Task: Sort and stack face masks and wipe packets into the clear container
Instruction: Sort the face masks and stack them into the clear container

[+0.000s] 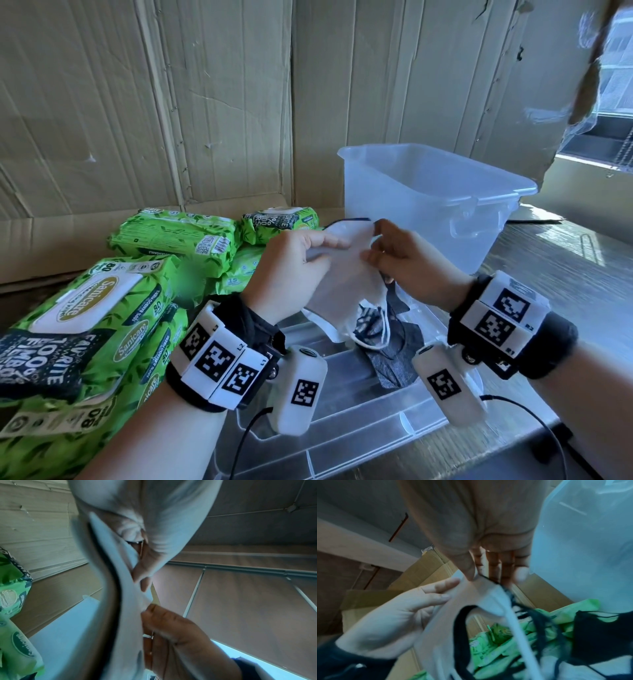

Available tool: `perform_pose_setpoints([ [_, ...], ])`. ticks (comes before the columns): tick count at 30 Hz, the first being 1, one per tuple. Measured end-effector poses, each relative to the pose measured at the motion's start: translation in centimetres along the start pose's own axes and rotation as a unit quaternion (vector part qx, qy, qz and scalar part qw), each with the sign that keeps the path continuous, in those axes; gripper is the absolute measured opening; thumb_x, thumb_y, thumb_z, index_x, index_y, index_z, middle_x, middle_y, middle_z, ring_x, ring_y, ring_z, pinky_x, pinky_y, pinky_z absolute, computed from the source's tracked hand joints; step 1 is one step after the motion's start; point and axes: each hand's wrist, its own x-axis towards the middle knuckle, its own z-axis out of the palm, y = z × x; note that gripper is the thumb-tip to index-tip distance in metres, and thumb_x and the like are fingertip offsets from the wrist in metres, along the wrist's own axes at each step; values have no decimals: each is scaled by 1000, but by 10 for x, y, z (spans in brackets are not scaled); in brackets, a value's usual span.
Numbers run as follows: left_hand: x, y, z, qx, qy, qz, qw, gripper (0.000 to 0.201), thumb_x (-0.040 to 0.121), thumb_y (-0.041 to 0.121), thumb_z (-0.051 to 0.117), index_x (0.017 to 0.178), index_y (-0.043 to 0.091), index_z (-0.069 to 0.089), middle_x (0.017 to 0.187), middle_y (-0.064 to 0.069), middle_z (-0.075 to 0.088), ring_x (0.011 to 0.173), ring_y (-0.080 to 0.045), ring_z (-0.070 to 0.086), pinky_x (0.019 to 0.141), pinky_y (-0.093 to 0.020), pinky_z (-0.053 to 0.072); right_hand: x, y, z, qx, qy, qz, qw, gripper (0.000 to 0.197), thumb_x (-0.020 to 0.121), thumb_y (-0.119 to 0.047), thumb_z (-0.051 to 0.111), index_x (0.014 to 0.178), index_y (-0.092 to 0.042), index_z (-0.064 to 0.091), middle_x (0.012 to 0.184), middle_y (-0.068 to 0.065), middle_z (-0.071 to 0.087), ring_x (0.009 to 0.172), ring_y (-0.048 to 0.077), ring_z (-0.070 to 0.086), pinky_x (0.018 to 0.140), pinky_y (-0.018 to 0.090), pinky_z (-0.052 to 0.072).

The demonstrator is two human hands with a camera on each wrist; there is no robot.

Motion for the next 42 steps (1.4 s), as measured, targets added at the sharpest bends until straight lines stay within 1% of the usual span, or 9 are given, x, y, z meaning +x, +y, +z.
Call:
perform_pose_setpoints([
  [3, 1, -1, -4, 7, 42, -21, 999, 46, 84, -7, 50, 80, 37, 65, 92, -21, 71, 38, -5, 30, 42, -20, 25, -3, 11, -6, -160, -132, 70, 976, 34, 87, -10, 58, 117, -20, 45, 89, -4, 51, 85, 19, 49, 76, 27, 37],
  [7, 3, -3, -5, 11, 66, -34, 997, 48, 81, -8, 52, 77, 38, 64, 92, -14, 73, 62, -17, 50, 61, -25, 33, -15, 22, -8, -334, -376, 136, 853, 67, 74, -20, 75, 132, -20, 41, 116, 5, 48, 102, 21, 47, 86, 30, 41],
  [15, 0, 0, -3, 16, 53, -39, 998, 35, 81, -10, 55, 93, 19, 70, 81, -2, 67, 30, -10, 28, 37, -12, 22, -15, 32, 12, -499, -441, 93, 740, 39, 76, -20, 74, 107, -7, 56, 102, 14, 59, 89, 19, 49, 57, 15, 38],
  [18, 1, -1, -5, 33, 53, -44, 997, 32, 82, -8, 55, 97, 15, 71, 85, -1, 67, 28, -8, 30, 34, -10, 20, -7, 26, 3, -466, -419, 91, 774, 32, 78, -12, 71, 107, -3, 62, 82, 4, 52, 77, 14, 45, 43, 9, 24],
  [24, 5, -5, -5, 17, 61, -75, 995, 25, 84, 36, 66, 94, 14, 72, 90, 8, 63, 80, -2, 56, 64, 1, 35, 11, -12, -39, -51, -119, 11, 991, 13, 72, 1, 74, 78, -2, 64, 74, 10, 65, 72, 8, 57, 72, 31, 46],
  [27, 4, -2, -3, -61, 19, -39, 997, 62, 72, 76, 52, 76, 14, 59, 78, 2, 50, 70, -12, 45, 65, -20, 31, 8, -34, -37, 163, -32, -12, 986, 21, 78, 0, 68, 97, -2, 60, 81, 10, 70, 64, 24, 66, 57, 30, 51],
  [31, -1, 6, 5, -153, 23, 1, 988, 25, 69, 47, 71, 83, 27, 73, 83, 13, 72, 80, 1, 61, 74, -13, 43, -4, -39, -12, 86, -48, -21, 995, 15, 87, -9, 62, 98, -18, 59, 62, -4, 64, 44, 24, 59, 39, 27, 45],
  [36, 2, 3, 4, -93, 93, 11, 991, 27, 78, 0, 70, 81, 27, 71, 68, 23, 68, 65, 12, 57, 64, -5, 41, -8, -34, -1, 3, -65, 51, 997, 16, 87, -27, 61, 92, -15, 52, 49, -6, 61, 42, 20, 58, 45, 32, 48],
  [42, 6, -5, -1, -58, 56, -1, 997, 16, 77, 7, 74, 84, 21, 75, 77, 7, 73, 65, 4, 58, 62, -19, 45, -10, -48, -12, -155, 65, -76, 983, 60, 77, -30, 72, 129, -28, 43, 116, -1, 39, 101, 12, 42, 86, 20, 34],
])
